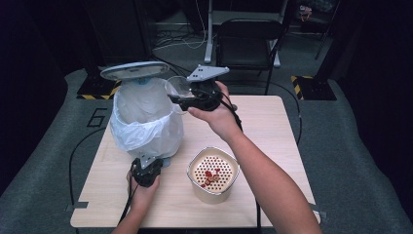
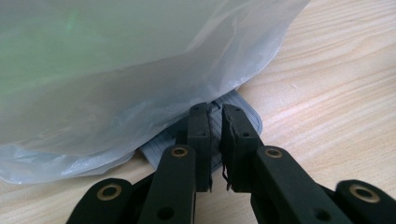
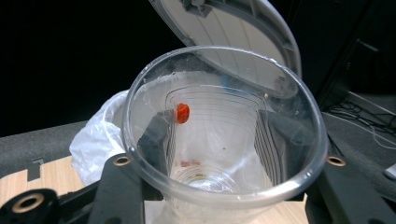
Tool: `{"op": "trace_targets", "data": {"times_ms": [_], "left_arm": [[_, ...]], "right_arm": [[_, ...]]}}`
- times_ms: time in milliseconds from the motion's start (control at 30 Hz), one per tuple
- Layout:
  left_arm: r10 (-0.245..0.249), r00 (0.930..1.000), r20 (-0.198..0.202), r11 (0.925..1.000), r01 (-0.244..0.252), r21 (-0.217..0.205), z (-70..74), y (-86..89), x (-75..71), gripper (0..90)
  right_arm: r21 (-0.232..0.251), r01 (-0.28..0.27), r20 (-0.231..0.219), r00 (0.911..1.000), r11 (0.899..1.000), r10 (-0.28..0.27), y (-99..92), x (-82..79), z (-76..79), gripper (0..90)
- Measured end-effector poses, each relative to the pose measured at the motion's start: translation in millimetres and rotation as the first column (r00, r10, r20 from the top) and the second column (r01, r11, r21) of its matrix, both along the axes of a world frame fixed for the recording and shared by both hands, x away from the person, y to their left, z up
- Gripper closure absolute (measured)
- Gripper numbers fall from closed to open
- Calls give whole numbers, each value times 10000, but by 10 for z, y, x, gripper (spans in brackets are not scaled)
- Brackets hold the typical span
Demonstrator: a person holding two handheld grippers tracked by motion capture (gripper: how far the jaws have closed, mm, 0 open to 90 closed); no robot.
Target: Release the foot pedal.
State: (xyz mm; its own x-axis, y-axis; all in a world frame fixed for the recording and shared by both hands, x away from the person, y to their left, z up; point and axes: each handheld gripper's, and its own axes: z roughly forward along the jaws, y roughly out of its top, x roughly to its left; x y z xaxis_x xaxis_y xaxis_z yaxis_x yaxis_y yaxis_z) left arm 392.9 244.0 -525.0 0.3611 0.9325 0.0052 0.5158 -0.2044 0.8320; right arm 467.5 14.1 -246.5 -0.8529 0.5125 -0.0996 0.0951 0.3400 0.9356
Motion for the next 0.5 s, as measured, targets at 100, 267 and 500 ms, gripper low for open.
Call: {"op": "trace_targets", "data": {"times_ms": [100,267,500], "left_arm": [[6,10000,17,10000,-6,-15,-2,0,1,824],[-2,10000,15,10000,2,-30,-1,4,3,824],[-20,10000,-58,10000,19,-47,2,5,0,824]], "right_arm": [[-21,-70,-177,9998,10000,70,116,51,4,480],[64,-21,-314,9995,10000,23,307,123,-16,478],[-222,-6,-435,9991,9998,-4,514,190,-62,476]]}}
